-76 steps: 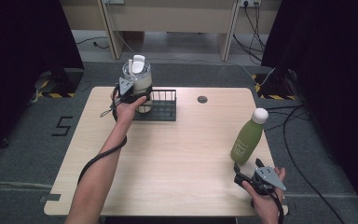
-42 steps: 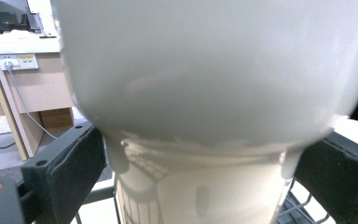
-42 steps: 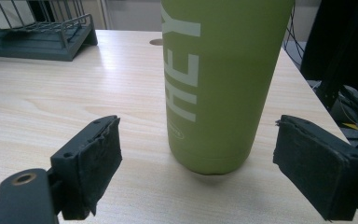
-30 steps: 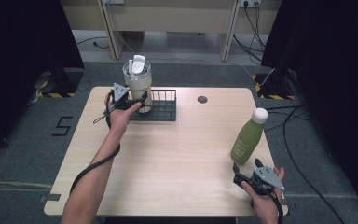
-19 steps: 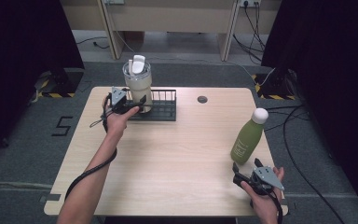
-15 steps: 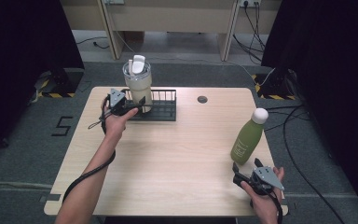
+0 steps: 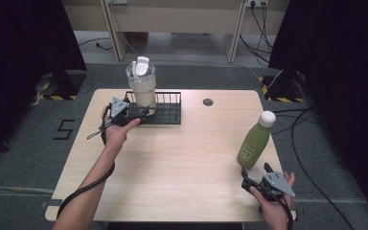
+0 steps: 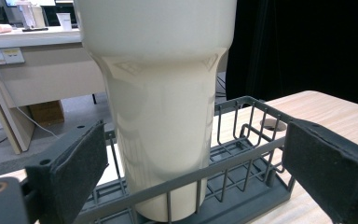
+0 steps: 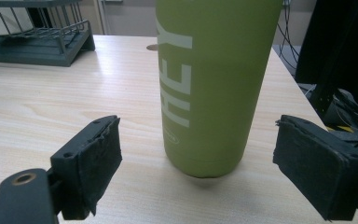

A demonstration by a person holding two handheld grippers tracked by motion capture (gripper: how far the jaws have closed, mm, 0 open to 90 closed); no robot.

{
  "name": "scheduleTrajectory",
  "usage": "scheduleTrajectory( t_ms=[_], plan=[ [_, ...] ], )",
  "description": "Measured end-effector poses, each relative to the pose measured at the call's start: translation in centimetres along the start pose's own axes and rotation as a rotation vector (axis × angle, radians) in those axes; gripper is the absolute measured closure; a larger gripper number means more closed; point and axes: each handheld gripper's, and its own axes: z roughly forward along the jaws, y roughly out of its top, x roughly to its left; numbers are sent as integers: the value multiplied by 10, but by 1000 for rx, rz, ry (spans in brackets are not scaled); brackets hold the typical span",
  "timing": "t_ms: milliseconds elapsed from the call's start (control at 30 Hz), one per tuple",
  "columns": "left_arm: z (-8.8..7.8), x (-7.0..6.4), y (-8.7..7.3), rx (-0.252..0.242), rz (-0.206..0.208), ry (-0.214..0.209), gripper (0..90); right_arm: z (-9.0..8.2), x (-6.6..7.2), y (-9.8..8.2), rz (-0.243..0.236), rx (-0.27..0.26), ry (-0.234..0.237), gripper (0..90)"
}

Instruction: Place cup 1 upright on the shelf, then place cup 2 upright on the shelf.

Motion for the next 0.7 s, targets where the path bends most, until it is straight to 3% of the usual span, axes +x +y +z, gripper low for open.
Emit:
scheduleTrajectory(
  t_ms=[700],
  plan=[
    [-28,-5,-16,-3,-7,-33,62,-1,2,4,-7,-5,16,148]
  ],
)
